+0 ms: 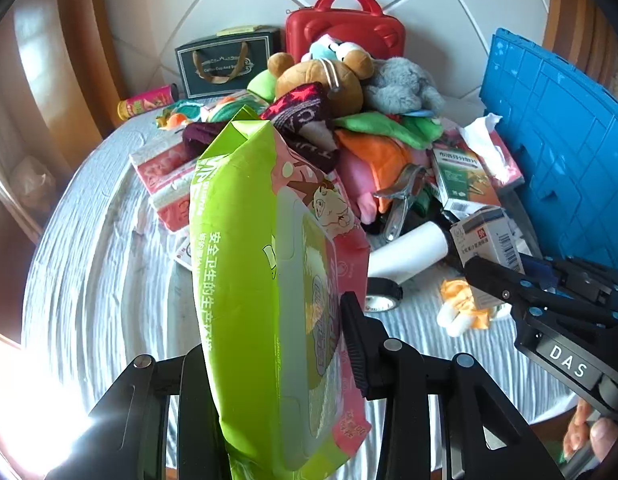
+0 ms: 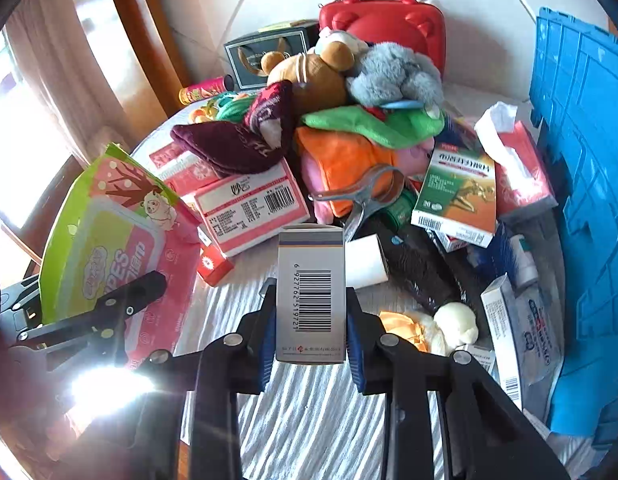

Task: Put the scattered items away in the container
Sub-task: 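Lift and carry the wipes pack and medicine box over the blue bin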

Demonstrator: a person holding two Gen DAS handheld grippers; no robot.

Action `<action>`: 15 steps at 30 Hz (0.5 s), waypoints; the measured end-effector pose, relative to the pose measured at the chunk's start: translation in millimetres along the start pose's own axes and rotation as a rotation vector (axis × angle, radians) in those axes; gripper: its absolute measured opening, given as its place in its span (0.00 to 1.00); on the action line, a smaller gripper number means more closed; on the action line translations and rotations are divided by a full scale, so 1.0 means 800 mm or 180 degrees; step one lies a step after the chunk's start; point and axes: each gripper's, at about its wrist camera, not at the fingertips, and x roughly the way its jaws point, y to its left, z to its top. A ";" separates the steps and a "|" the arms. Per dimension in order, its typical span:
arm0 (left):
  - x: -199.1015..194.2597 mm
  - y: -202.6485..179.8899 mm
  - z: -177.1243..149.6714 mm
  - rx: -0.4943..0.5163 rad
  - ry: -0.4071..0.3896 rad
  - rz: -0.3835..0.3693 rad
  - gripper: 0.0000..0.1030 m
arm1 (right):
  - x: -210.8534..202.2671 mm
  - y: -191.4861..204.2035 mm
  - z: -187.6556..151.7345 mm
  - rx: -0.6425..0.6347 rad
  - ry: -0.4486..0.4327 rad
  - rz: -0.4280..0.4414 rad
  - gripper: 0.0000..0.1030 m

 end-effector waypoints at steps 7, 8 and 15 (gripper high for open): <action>-0.047 -0.021 0.030 0.0071 -0.0322 0.0008 0.36 | -0.061 0.003 0.033 -0.0026 -0.0375 -0.0038 0.28; -0.053 -0.023 0.035 0.0093 -0.0378 -0.0005 0.36 | -0.072 0.005 0.038 -0.0024 -0.0442 -0.0066 0.28; -0.100 -0.060 0.072 0.0261 -0.0786 -0.0213 0.36 | -0.163 -0.006 0.061 0.0056 -0.0974 -0.0325 0.28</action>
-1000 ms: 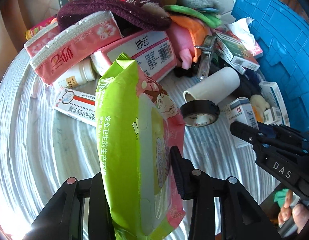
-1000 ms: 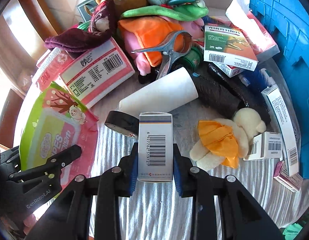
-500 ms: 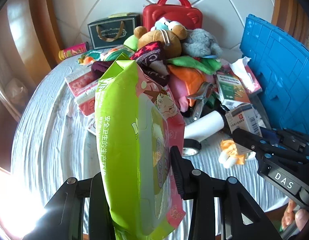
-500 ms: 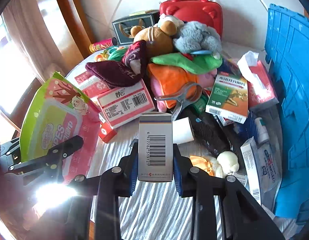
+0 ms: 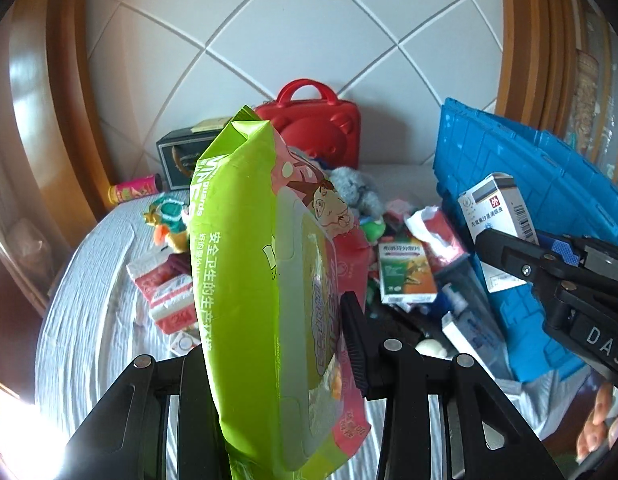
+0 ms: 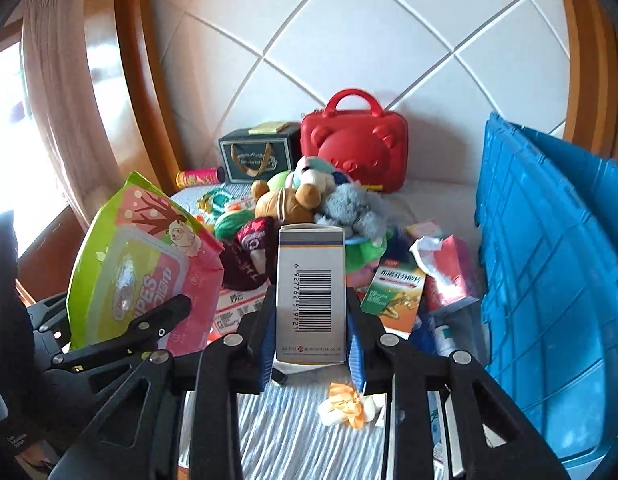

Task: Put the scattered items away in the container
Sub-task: 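Lift and carry the wipes pack and medicine box over the blue bin, then open both grippers to drop the wipes pack and medicine box into the bin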

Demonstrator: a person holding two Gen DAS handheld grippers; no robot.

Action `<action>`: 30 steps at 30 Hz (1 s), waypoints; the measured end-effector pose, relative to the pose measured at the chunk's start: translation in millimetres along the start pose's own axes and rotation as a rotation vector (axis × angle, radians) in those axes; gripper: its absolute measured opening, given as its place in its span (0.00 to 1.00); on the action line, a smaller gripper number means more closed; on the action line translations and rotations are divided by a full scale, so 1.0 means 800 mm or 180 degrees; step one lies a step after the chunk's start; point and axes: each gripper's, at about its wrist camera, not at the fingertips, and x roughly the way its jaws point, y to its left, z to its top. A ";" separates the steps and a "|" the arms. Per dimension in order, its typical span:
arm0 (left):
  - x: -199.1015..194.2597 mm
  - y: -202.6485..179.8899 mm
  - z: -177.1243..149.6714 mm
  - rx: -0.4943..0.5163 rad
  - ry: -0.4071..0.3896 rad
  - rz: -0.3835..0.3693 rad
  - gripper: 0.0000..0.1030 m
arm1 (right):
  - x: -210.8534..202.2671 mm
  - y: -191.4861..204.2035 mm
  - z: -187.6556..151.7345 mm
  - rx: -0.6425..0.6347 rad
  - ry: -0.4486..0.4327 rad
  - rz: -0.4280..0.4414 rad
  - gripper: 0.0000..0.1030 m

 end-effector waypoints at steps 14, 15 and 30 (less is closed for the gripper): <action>-0.088 -0.277 0.116 0.0308 -0.0823 -0.0697 0.36 | -0.221 -0.248 0.031 0.0187 -0.0694 -0.0846 0.28; -0.091 -0.301 0.120 0.0324 -0.0832 -0.0745 0.36 | -0.230 -0.269 0.027 0.0204 -0.0675 -0.0905 0.28; -0.049 -0.500 0.091 0.0682 -0.0344 -0.0817 0.42 | -0.224 -0.430 -0.029 0.0453 -0.0230 -0.0985 0.28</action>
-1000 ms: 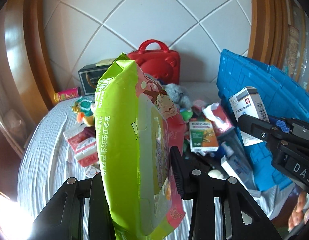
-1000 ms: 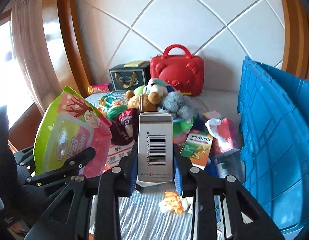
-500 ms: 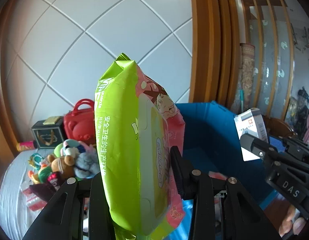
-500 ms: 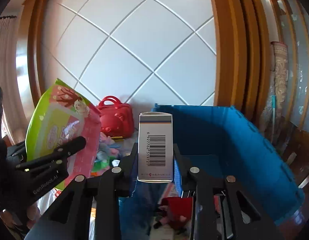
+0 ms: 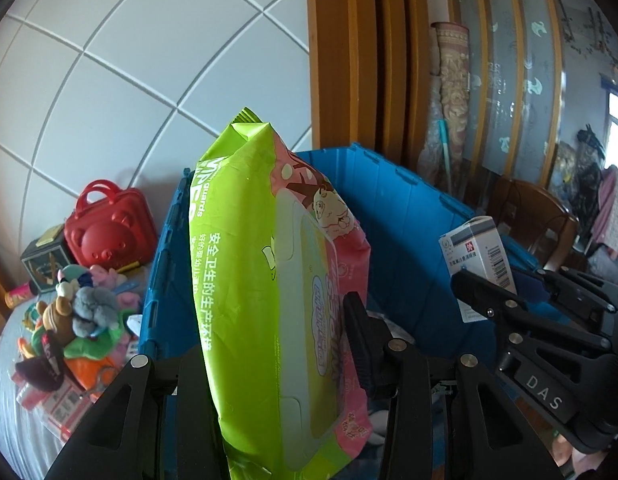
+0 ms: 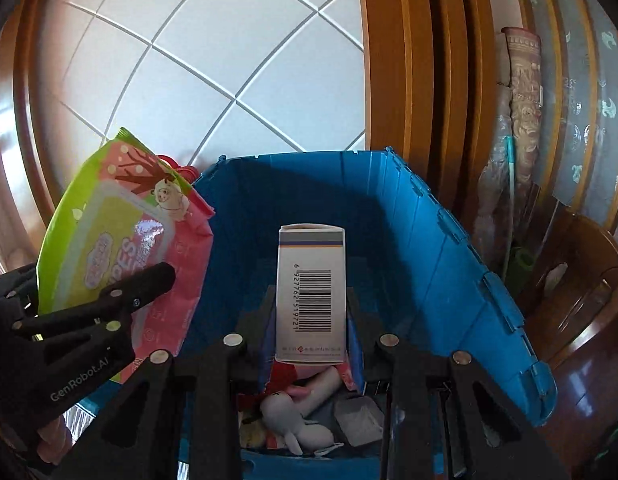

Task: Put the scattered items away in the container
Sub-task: 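Open both grippers to drop the wipes pack and medicine box into the bin, then withdraw both grippers from the bin back over the table heap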

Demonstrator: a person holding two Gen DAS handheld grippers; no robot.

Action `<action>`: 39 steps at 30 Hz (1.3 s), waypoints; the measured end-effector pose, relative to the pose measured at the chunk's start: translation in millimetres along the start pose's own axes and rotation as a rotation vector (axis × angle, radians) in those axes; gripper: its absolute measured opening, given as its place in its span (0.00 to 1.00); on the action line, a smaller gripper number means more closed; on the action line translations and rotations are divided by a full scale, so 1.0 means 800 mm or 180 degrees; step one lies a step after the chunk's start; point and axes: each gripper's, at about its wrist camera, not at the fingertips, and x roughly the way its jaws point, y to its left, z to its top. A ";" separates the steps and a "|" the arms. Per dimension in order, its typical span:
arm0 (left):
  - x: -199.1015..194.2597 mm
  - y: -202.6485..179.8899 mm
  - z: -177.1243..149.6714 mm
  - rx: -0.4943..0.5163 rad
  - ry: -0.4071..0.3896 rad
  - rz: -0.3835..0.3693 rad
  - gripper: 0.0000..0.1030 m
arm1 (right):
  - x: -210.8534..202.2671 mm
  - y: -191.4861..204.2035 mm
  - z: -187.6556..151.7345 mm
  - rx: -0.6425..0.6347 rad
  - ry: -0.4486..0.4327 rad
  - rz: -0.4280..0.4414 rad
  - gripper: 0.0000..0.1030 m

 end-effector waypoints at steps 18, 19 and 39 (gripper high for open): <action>-0.029 0.050 -0.027 -0.0224 -0.0057 0.0370 0.97 | -0.011 -0.004 -0.005 0.0182 -0.0131 -0.0081 1.00; -0.035 0.057 -0.029 -0.0242 -0.0085 0.0380 0.99 | -0.015 -0.001 -0.006 0.0195 -0.0142 -0.0098 1.00; -0.217 0.251 -0.165 -0.0448 -0.0045 0.0806 0.99 | -0.143 0.262 -0.085 0.0033 -0.0228 0.0208 1.00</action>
